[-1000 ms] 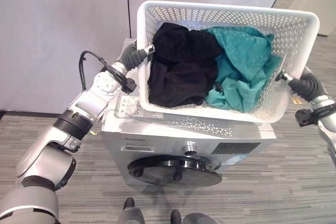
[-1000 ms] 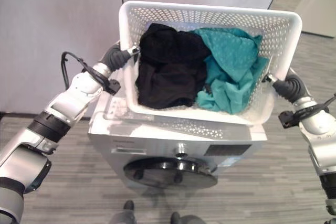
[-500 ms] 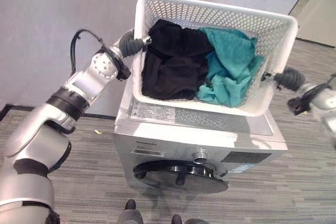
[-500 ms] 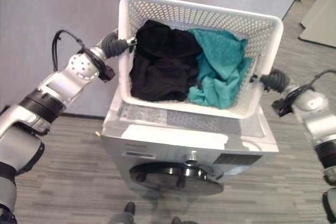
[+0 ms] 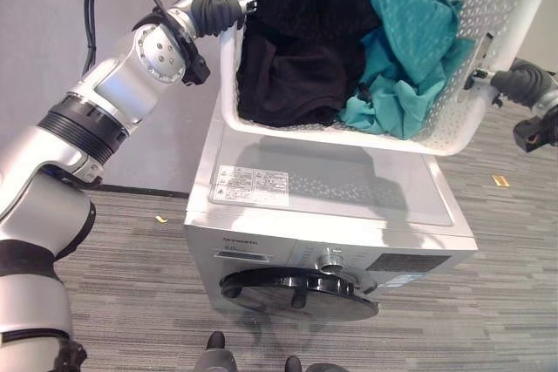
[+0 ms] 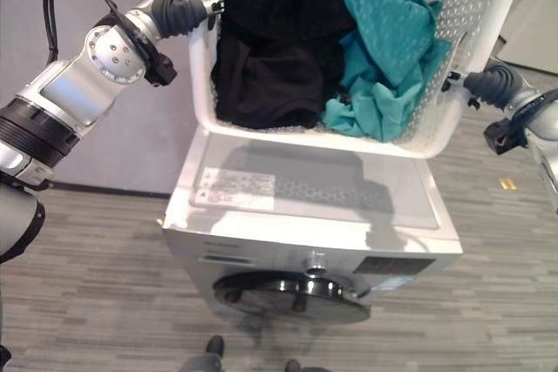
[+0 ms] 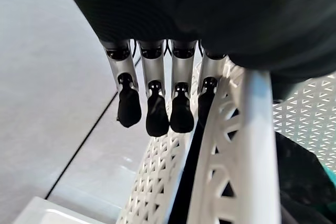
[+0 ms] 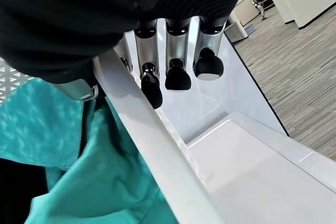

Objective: Grab the laundry basket,head to the washer,open it,put in the laundry and shut it.

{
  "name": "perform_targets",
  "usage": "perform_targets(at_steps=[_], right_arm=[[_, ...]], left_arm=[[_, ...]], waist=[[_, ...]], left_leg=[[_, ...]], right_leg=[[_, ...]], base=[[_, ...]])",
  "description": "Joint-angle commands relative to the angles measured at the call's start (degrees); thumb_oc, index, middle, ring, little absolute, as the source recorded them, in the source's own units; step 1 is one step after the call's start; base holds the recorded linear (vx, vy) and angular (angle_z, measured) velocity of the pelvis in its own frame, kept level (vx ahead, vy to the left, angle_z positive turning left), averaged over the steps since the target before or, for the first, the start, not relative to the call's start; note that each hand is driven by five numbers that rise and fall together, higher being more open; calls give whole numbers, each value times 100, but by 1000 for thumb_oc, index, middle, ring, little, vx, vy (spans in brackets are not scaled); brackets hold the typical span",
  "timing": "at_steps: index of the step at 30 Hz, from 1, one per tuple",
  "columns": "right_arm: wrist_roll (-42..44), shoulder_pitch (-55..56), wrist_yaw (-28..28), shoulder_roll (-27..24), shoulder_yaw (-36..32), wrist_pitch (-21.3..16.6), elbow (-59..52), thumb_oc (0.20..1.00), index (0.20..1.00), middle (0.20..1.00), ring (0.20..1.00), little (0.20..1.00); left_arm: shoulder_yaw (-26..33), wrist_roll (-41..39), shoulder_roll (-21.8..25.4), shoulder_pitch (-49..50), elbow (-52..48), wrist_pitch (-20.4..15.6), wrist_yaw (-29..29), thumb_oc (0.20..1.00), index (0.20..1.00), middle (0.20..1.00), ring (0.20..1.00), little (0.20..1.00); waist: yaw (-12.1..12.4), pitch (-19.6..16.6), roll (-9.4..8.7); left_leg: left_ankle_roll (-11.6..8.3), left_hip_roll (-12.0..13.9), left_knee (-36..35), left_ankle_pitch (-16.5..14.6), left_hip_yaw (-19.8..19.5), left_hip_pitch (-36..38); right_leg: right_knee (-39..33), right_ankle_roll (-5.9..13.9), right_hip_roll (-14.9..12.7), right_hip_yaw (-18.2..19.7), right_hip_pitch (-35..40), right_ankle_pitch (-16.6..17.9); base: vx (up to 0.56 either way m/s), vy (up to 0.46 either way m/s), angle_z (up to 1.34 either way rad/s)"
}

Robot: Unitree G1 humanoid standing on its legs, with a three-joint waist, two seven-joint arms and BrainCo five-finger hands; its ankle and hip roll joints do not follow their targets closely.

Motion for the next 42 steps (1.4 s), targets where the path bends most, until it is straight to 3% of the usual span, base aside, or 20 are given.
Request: perform_targets(at_steps=[1,8,13,18,23,29,37,42], right_arm=[[-171,-76,-305,-652,-274,76,877,200,200,200,200,200],[-485,48,-164,-457,-216,148,751,200,200,200,200,200],[-780,-806,-64,-143,617,175,923,200,200,200,200,200],[-1005,-1286,143,-116,1168,207,989,200,200,200,200,200],[-1246,-2333,427,-96,2225,197,1431,200,200,200,200,200],[-1408,-3608,949,125,3685,122,1812,200,200,200,200,200],[-1341,-4254,1353,48,4562,-50,1820,200,200,200,200,200],[-1195,-4438,1340,35,4737,-178,1854,200,200,200,200,200]], left_arm=[[456,391,519,-528,614,-207,208,200,200,200,200,200],[457,646,450,-401,632,-77,61,200,200,200,200,200],[90,1303,297,-535,995,96,-82,200,200,200,200,200],[86,1518,283,-365,947,180,-354,200,200,200,200,200],[-380,1973,244,-503,1167,265,-819,200,200,200,200,200],[-1210,2215,254,-960,1229,36,-1483,200,200,200,200,200],[-1764,2002,669,-1179,883,-310,-2185,200,200,200,200,200],[-2030,1621,761,-1417,791,-478,-2270,200,200,200,200,200]], waist=[[290,-774,363],[327,-764,401],[347,-740,421],[342,-756,438],[357,-822,446],[354,-941,502],[390,-1058,544],[424,-1122,567]], left_leg=[[-15,596,-282,-510,93,601],[-22,593,-243,-529,41,565],[-31,595,-207,-528,26,516],[-39,584,-237,-513,24,491],[-67,585,-287,-507,44,508],[-109,623,-356,-543,104,597],[-147,637,-414,-507,130,618],[-167,643,-448,-460,119,612]], right_leg=[[307,344,-253,-400,-490,-101],[283,328,-252,-449,-468,-100],[264,310,-253,-464,-465,-95],[233,309,-259,-491,-465,-85],[176,329,-277,-543,-444,-44],[101,366,-281,-578,-375,-38],[50,397,-299,-661,-348,0],[48,421,-313,-707,-338,8]], base=[[0,0,0],[-4,-2,2],[-12,-7,7],[0,0,0],[9,1,0],[21,7,2],[0,0,0],[39,10,5]])
